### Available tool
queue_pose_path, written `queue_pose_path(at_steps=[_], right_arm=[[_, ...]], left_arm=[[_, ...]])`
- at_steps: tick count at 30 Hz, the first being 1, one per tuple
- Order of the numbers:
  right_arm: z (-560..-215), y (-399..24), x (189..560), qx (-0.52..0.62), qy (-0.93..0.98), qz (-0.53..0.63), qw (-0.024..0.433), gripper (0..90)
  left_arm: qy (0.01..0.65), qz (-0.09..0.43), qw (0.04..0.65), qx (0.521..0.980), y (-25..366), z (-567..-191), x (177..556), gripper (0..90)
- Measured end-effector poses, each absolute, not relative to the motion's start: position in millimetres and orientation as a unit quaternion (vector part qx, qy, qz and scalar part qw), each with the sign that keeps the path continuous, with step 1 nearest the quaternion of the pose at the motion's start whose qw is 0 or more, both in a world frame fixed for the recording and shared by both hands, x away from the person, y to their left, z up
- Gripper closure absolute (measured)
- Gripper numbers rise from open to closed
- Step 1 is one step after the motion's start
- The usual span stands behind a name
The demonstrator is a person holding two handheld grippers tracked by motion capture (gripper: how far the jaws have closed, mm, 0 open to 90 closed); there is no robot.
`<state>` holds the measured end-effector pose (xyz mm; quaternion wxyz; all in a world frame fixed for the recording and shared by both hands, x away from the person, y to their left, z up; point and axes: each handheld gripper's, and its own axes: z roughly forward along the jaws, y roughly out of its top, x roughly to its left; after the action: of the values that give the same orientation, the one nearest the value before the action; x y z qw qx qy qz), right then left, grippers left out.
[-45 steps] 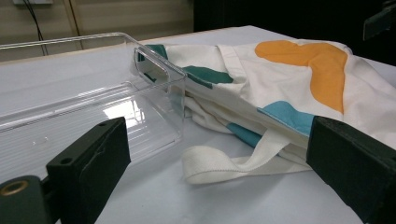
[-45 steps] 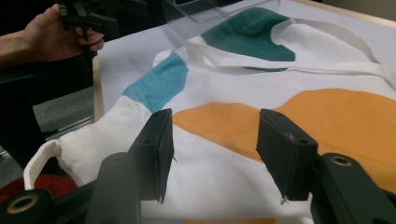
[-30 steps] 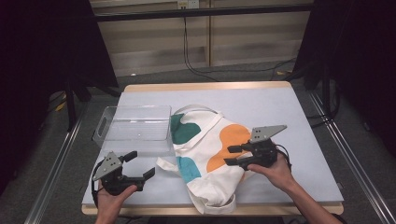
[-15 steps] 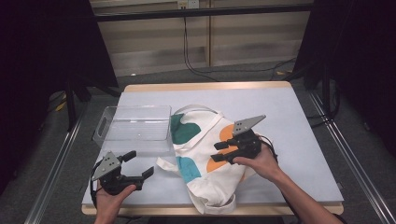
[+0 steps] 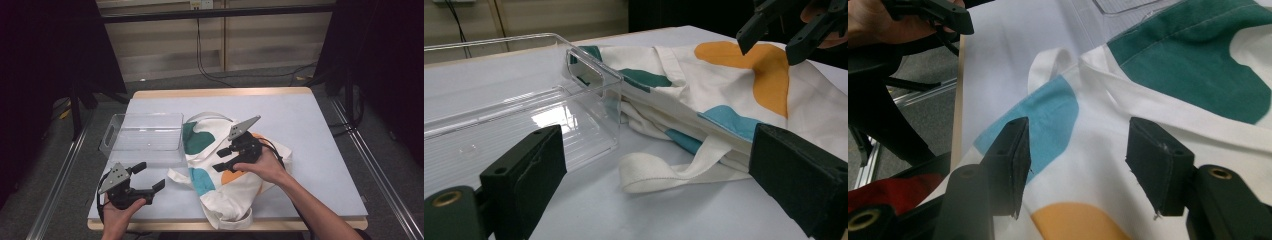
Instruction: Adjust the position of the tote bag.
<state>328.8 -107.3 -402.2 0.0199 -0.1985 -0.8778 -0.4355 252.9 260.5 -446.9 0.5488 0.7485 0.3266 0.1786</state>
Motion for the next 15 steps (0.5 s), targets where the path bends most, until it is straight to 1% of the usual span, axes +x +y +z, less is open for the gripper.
queue_pose_path(at_steps=[4,6,9,14,15], right_arm=[[-403.8,-95.4,333.3,-0.189,-0.887,-0.420,0.023,41.7],[-404.7,-83.0,337.1,-0.184,-0.894,-0.408,0.033,41.4],[-403.6,-71.3,341.2,-0.180,-0.895,-0.406,0.041,43.4],[-404.3,-55.2,349.9,-0.177,-0.903,-0.390,0.044,43.5],[-407.3,-46.3,354.9,-0.183,-0.906,-0.378,0.043,38.4]], left_arm=[[0.324,0.179,0.548,0.750,261.1,-446.6,252.8,8.0],[0.326,0.182,0.547,0.749,260.5,-446.3,252.0,7.9],[0.325,0.180,0.546,0.751,259.8,-446.9,252.3,8.0],[0.324,0.179,0.544,0.753,259.5,-446.7,252.2,7.9],[0.325,0.180,0.543,0.753,259.5,-447.0,252.1,8.0]])
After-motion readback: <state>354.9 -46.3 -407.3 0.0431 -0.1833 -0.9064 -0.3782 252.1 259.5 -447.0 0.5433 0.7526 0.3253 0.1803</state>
